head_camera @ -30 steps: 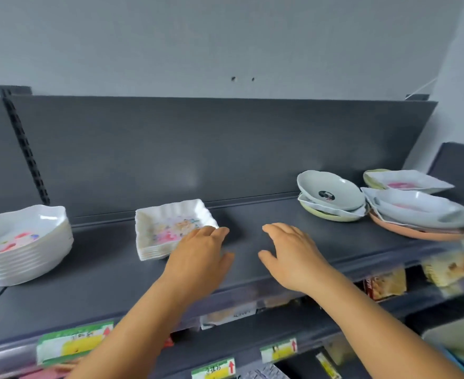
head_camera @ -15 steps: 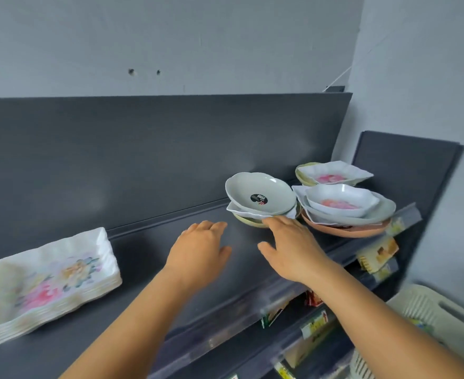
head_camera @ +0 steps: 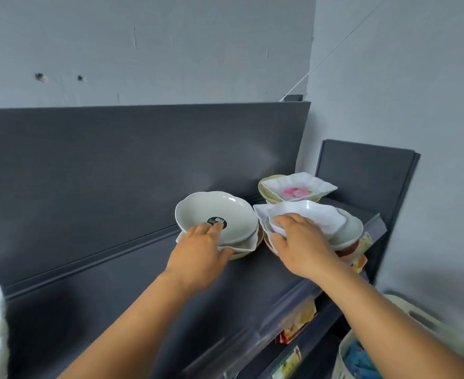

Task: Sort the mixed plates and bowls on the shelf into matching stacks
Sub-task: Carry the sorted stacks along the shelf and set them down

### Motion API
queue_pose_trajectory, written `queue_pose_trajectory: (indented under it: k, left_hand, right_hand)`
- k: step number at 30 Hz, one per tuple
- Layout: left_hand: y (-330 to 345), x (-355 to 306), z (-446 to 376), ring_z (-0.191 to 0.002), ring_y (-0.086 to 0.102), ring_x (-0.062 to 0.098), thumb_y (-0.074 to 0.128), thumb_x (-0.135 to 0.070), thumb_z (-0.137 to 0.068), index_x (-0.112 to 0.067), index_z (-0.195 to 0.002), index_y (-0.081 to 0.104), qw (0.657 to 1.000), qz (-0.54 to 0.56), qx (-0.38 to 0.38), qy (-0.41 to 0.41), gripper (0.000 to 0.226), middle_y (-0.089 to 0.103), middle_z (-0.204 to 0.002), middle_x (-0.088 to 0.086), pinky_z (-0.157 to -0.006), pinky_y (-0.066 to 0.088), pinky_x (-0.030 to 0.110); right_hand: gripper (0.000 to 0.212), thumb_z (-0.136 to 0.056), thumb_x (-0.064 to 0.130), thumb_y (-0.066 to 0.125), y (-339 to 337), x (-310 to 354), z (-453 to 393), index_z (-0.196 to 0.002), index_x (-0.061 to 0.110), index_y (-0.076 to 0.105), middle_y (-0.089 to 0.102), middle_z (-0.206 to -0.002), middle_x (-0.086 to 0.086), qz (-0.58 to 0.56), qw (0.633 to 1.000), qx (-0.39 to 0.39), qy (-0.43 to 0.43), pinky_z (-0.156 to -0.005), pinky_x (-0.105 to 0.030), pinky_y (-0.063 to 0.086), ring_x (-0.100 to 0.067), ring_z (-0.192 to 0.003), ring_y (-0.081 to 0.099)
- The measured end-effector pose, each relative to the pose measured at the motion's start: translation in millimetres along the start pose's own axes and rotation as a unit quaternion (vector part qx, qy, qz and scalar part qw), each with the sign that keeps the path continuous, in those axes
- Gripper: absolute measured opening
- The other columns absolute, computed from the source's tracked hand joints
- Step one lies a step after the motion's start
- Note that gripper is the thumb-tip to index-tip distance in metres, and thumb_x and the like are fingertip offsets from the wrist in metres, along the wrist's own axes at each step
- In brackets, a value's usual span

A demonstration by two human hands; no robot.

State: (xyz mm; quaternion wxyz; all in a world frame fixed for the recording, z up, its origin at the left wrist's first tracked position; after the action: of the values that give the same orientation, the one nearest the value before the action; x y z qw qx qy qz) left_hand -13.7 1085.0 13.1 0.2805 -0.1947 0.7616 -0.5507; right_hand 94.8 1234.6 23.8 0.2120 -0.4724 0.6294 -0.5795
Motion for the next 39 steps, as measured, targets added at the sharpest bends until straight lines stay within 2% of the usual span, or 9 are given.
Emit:
queue_pose_trajectory:
  k: [10,13,15,19,22,25,28,32,39]
  left_hand:
    - [31,-77,-41,-0.139,0.030,0.021,0.044,-0.041,-0.095,-0.025,-0.150,0.028,0.998,-0.041,-0.022,0.040,0.059,0.037,-0.150,-0.001,-0.115,0.023,0.033]
    - [39,-79,-45,-0.128,0.043,0.022,0.044,-0.049,-0.093,-0.025,-0.142,0.041,0.998,-0.065,0.007,0.011,0.054,0.052,-0.136,0.000,-0.108,0.032,0.034]
    - [40,-77,-45,-0.116,0.052,0.024,0.045,-0.050,-0.092,-0.023,-0.129,0.050,0.997,-0.076,0.022,-0.018,0.046,0.059,-0.121,0.001,-0.099,0.038,0.033]
    - [39,-68,-35,-0.111,0.056,0.026,0.047,-0.041,-0.093,-0.020,-0.121,0.054,0.991,-0.100,0.061,-0.057,0.036,0.057,-0.118,0.003,-0.095,0.041,0.035]
    - [36,-58,-25,-0.117,0.052,0.023,0.045,-0.034,-0.096,-0.018,-0.126,0.054,0.987,-0.127,0.057,-0.076,0.035,0.054,-0.127,0.002,-0.097,0.037,0.031]
    - [28,-48,-14,-0.117,0.051,0.021,0.045,-0.034,-0.096,-0.017,-0.121,0.056,0.987,-0.123,0.035,-0.098,0.032,0.054,-0.126,0.001,-0.095,0.037,0.028]
    - [18,-41,-3,-0.112,0.052,0.021,0.051,-0.043,-0.092,-0.018,-0.114,0.053,0.987,-0.119,0.010,-0.104,0.033,0.057,-0.121,-0.001,-0.090,0.037,0.028]
    - [8,-29,11,-0.111,0.055,0.021,0.048,-0.048,-0.093,-0.019,-0.122,0.053,0.989,-0.065,-0.022,-0.133,0.041,0.060,-0.121,-0.004,-0.087,0.038,0.028]
    - [0,-12,20,-0.106,0.046,0.024,0.034,-0.040,-0.099,-0.018,-0.097,0.069,0.970,-0.117,-0.083,-0.194,0.042,0.055,-0.105,0.003,-0.086,0.038,0.030]
  right_hand:
    - [0.049,-0.096,0.049,0.031,-24,-100,-32,-0.137,0.029,0.048,0.045,-0.144,0.003,0.074,0.995,0.053,0.045,-0.107,-0.044,0.030,-0.026,-0.132,0.037]
    - [0.042,-0.093,0.052,0.029,-19,-112,-35,-0.104,0.030,0.064,0.058,-0.119,0.001,-0.014,0.994,0.092,0.056,-0.099,-0.045,0.041,-0.025,-0.118,0.050]
    - [0.043,-0.091,0.051,0.029,-11,-111,-37,-0.072,0.025,0.057,0.059,-0.089,0.001,-0.047,0.993,0.097,0.039,-0.090,-0.044,0.046,-0.026,-0.102,0.055]
    - [0.049,-0.095,0.047,0.030,0,-107,-42,-0.060,0.020,0.050,0.051,-0.064,0.002,-0.078,0.992,0.103,0.010,-0.062,-0.030,0.040,-0.018,-0.069,0.051]
    - [0.049,-0.096,0.045,0.029,3,-102,-46,-0.056,0.021,0.044,0.048,-0.062,0.002,-0.063,0.993,0.103,0.000,-0.063,-0.030,0.035,-0.020,-0.068,0.048]
    - [0.044,-0.095,0.042,0.031,4,-92,-48,-0.061,0.020,0.049,0.049,-0.065,0.002,-0.061,0.993,0.099,-0.005,-0.067,-0.031,0.036,-0.024,-0.074,0.049]
    - [0.033,-0.095,0.038,0.036,2,-79,-51,-0.095,0.025,0.067,0.061,-0.089,0.001,-0.038,0.996,0.082,-0.013,-0.077,-0.032,0.040,-0.024,-0.085,0.050]
    - [0.042,-0.091,0.030,0.051,8,-73,-59,-0.133,0.022,0.050,0.054,-0.131,-0.002,-0.087,0.995,0.051,0.006,-0.086,-0.035,0.047,-0.028,-0.112,0.054]
    - [0.048,-0.087,0.009,0.057,1,-75,-57,-0.132,0.008,0.040,0.043,-0.132,-0.014,-0.153,0.987,0.014,0.057,-0.081,-0.039,0.047,-0.037,-0.108,0.056]
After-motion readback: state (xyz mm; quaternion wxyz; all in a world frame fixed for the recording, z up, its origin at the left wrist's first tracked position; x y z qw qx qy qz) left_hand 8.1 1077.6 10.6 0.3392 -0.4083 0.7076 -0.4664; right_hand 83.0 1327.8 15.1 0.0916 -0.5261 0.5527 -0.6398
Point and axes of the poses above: each hand's wrist, its own z-axis away from the middle knuckle, its own y-axis out of the palm, x = y × z, the point moved 5 cm from there along -z, towards the middle knuckle
